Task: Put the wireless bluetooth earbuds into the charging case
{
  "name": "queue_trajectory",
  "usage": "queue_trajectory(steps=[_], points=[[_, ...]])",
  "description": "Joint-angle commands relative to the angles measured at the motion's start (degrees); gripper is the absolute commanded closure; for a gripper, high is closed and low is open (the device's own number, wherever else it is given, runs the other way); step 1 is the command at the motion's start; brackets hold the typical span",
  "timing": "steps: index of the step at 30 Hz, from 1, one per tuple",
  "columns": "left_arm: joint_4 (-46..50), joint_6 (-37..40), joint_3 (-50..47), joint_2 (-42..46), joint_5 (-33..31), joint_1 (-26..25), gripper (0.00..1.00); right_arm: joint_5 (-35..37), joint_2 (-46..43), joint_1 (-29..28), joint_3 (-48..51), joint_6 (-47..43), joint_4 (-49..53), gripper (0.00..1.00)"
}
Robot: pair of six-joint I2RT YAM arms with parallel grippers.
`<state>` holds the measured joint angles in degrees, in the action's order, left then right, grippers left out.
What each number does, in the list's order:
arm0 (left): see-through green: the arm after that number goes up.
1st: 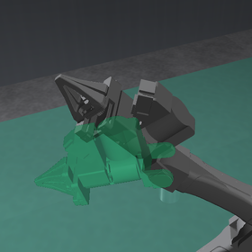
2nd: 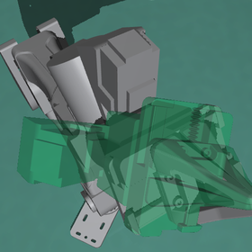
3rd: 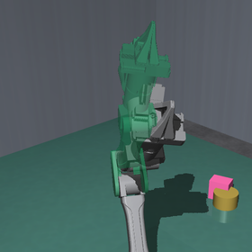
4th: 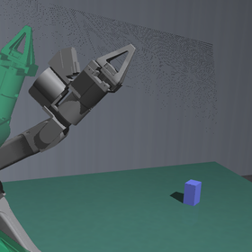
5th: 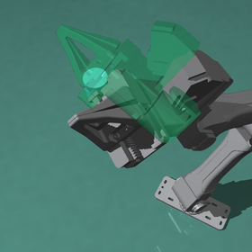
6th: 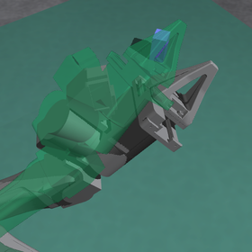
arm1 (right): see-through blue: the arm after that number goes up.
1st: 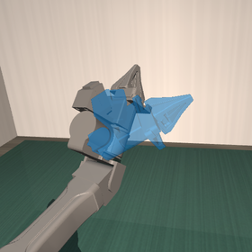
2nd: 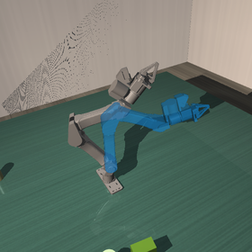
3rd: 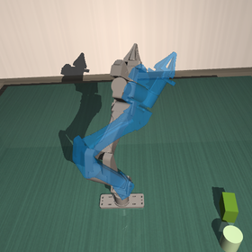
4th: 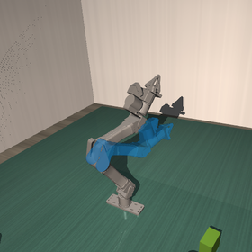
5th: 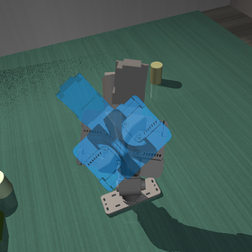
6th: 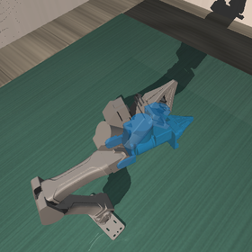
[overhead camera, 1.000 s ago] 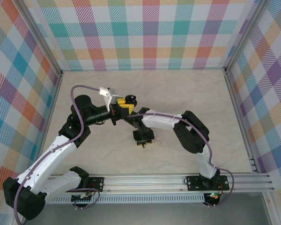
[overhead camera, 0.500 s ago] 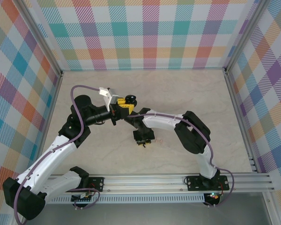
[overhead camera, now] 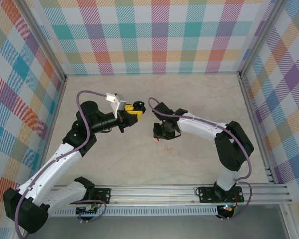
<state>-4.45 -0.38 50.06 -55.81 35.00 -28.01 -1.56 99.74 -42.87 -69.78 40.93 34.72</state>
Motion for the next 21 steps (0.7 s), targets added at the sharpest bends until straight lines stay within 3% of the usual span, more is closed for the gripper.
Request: queue_trajectory(steps=[1, 10, 21], points=[[-0.3, -0.4, 0.7, -0.3, -0.7, 0.5, 0.82, 0.2, -2.1, 3.0, 2.6, -0.2, -1.6, 0.79], [-0.3, -0.7, 0.6, -0.6, -1.0, 0.4, 0.82, 6.0, -0.1, 11.2, 3.8, 2.1, 3.9, 0.79], [-0.1, -0.7, 0.5, -0.5, -0.9, 0.4, 0.82, 7.4, 6.4, 13.6, 1.7, 0.3, 6.7, 0.77]])
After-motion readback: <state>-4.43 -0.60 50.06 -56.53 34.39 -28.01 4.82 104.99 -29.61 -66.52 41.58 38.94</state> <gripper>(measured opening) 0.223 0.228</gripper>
